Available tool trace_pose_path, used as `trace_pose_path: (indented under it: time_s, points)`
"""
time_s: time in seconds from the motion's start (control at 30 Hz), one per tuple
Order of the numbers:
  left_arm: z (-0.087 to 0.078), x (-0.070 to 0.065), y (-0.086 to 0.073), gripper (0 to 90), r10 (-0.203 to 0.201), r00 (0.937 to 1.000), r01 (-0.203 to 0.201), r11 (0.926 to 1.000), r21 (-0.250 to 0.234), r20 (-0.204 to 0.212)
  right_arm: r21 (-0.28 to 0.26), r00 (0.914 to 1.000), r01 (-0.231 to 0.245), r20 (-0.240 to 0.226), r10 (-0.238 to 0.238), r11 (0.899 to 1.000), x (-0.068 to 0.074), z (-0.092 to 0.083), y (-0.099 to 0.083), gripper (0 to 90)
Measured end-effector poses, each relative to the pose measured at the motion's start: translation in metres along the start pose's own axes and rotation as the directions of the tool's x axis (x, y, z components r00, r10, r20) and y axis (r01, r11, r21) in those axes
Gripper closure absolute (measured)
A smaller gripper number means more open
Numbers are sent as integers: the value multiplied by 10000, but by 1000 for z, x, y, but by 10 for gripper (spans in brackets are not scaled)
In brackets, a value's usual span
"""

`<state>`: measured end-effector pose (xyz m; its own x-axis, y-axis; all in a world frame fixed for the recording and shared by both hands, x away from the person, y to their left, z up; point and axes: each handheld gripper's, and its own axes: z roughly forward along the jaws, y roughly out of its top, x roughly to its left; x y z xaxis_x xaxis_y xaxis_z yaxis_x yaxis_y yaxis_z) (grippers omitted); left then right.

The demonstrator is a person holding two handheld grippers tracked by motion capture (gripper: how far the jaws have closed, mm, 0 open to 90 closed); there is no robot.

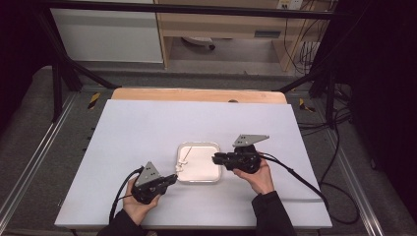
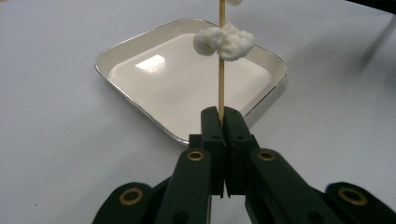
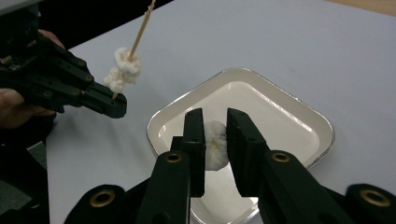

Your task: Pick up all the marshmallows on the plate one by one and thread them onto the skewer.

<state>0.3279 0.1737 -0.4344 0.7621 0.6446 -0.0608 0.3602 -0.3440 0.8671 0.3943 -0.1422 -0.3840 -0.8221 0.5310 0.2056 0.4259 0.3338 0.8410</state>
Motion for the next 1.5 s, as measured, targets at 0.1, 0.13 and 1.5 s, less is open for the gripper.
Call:
trace_pose_path:
  time_s: [0.1, 0.13, 1.5]
  points:
    - [-1, -1, 0, 889, -89, 9999, 91, 9998, 157, -137, -276, 10000, -90, -31, 89, 9996, 0, -5, 3, 782]
    - [-1, -1, 0, 889, -77, 9999, 79, 9998, 176, -135, -358, 9999, -121, -46, 120, 9993, 0, -7, 4, 783]
    - [1, -3, 2, 889, 297, 9996, -297, 9995, 43, -3, -1892, 9883, -949, -1354, 697, 9773, 7, 2, 54, 793]
